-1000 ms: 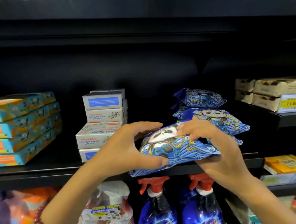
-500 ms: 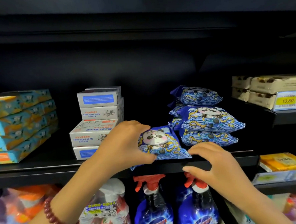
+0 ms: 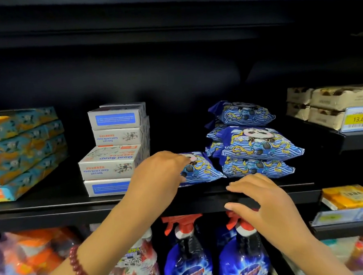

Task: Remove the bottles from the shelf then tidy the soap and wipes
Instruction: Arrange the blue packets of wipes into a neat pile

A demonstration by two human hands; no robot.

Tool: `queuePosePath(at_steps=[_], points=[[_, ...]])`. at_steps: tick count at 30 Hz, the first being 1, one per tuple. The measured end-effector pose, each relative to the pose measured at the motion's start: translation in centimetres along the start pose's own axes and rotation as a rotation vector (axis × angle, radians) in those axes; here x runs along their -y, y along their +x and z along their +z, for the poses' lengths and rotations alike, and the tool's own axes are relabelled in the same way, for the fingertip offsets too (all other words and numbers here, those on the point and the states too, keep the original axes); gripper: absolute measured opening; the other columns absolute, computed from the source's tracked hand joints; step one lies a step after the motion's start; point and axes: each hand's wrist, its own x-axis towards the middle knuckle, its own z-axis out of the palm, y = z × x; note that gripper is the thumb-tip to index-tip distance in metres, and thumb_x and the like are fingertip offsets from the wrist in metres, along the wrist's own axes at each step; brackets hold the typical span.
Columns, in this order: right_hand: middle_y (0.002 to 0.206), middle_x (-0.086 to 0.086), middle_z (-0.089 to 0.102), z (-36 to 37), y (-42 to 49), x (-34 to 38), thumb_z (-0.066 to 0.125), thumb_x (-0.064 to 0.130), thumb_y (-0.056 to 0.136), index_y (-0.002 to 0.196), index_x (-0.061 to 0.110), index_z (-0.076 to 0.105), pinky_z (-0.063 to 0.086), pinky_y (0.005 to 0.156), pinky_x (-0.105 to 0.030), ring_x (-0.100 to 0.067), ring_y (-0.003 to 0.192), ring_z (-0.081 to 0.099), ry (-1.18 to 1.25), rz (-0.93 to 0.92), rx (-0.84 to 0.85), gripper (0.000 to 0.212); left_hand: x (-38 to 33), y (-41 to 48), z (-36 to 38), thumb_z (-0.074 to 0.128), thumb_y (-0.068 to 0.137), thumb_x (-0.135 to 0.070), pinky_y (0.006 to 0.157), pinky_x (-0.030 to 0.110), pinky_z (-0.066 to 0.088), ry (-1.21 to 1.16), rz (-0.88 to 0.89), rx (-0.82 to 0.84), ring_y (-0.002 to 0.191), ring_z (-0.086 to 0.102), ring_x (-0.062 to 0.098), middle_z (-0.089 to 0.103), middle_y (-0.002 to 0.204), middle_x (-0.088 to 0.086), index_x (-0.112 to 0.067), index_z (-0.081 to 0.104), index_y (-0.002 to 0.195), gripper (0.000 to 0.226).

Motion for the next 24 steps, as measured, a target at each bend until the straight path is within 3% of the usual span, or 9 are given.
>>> queuePosePath(at_steps=[6,12,14,17,19,21,24], points=[[0.094,0.020,0.064,0.2,0.0,-0.1,0.078,0.035,0.069,0.095,0.025,0.072,0.043,0.076,-0.009,0.002,0.095,0.051,-0.005,-0.010,-0.043,0.029,0.8,1.5,2.1,0.055,0.092,-0.012,0.085,0.032,0.046,0.099,-0.111,-0.023,0.118,0.050,0.019,0.055,0.127,-0.004,-0.025,0.050,0.132,0.042],[0.093,0.019,0.064,0.2,0.1,0.0,0.069,0.039,0.068,0.094,0.024,0.072,0.035,0.085,-0.005,0.001,0.095,0.051,-0.007,-0.022,-0.043,0.031,1.9,2.8,3.6,0.056,0.084,0.001,0.078,0.036,0.050,0.148,-0.089,-0.075,0.107,0.057,0.027,0.060,0.117,0.004,-0.016,0.055,0.124,0.044],[0.095,0.021,0.063,0.0,0.1,-0.2,0.069,0.042,0.069,0.096,0.024,0.072,0.035,0.087,-0.003,0.002,0.096,0.051,-0.008,-0.040,-0.011,0.032,1.8,2.6,3.4,0.066,0.073,0.004,0.069,0.039,0.056,0.134,-0.065,-0.108,0.098,0.062,0.031,0.065,0.108,0.008,-0.011,0.063,0.113,0.042],[0.098,0.021,0.062,-1.1,0.5,-0.1,0.062,0.048,0.075,0.097,0.023,0.072,0.039,0.089,-0.008,0.004,0.098,0.054,0.049,-0.093,-0.037,0.035,1.5,1.2,3.4,0.086,0.055,-0.012,0.058,0.035,0.057,0.022,0.024,-0.218,0.084,0.070,0.028,0.073,0.093,0.006,-0.008,0.073,0.093,0.040],[0.099,0.011,0.064,-2.7,1.3,0.3,0.063,0.036,0.079,0.095,0.016,0.072,0.039,0.091,-0.013,-0.001,0.098,0.057,0.038,-0.187,-0.201,0.027,1.0,-0.4,3.7,0.074,0.068,-0.033,0.067,0.029,0.057,-0.110,0.072,-0.276,0.087,0.070,0.020,0.073,0.094,-0.001,-0.013,0.074,0.092,0.030],[0.102,0.003,0.063,-4.6,2.6,0.3,0.067,0.027,0.080,0.098,0.010,0.070,0.038,0.095,-0.017,-0.009,0.100,0.056,-0.063,-0.248,-0.359,0.025,0.5,-2.0,4.1,0.054,0.079,-0.047,0.073,0.024,0.055,-0.220,0.068,-0.251,0.090,0.068,0.012,0.073,0.096,-0.009,-0.020,0.075,0.091,0.036],[0.122,0.000,0.058,-6.8,5.1,-0.8,0.071,0.046,0.076,0.120,0.010,0.061,0.031,0.102,-0.016,-0.015,0.117,0.049,-0.215,-0.141,-0.248,0.058,0.5,-2.9,4.5,0.046,0.083,-0.054,0.068,0.021,0.055,-0.240,0.059,-0.196,0.085,0.067,0.006,0.072,0.090,-0.015,-0.026,0.075,0.087,0.041]])
